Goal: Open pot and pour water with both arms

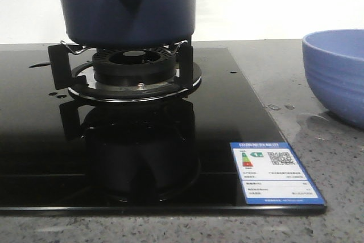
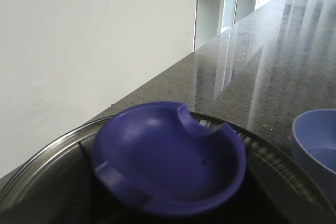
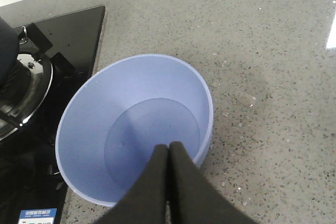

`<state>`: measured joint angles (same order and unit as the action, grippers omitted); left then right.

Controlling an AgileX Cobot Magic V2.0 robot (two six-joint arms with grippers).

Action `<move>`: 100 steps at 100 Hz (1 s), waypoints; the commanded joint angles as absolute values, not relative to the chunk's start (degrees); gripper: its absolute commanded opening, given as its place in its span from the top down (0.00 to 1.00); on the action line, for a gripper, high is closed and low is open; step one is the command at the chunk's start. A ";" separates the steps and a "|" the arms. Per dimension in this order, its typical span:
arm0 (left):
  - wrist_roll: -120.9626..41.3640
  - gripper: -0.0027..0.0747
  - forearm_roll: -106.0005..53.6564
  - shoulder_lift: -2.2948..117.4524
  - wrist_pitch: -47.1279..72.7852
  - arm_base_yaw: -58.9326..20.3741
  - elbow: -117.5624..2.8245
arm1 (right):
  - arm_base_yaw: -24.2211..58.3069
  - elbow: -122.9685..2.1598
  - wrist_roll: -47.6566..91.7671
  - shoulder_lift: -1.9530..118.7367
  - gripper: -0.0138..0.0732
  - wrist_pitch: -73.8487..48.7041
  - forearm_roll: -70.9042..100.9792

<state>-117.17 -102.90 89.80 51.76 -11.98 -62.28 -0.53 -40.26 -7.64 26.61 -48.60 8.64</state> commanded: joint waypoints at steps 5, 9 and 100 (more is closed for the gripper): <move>-117.38 0.72 -106.53 88.03 54.77 -12.50 -63.98 | -0.37 -42.16 -7.00 27.55 0.91 -45.01 8.39; -117.38 0.72 -106.53 87.92 54.77 -12.50 -64.10 | -0.37 -42.16 -7.00 27.55 0.91 -45.01 8.39; -105.99 0.72 -106.29 65.81 47.51 -3.86 -59.83 | -0.37 -42.16 -7.00 27.55 0.91 -44.87 7.88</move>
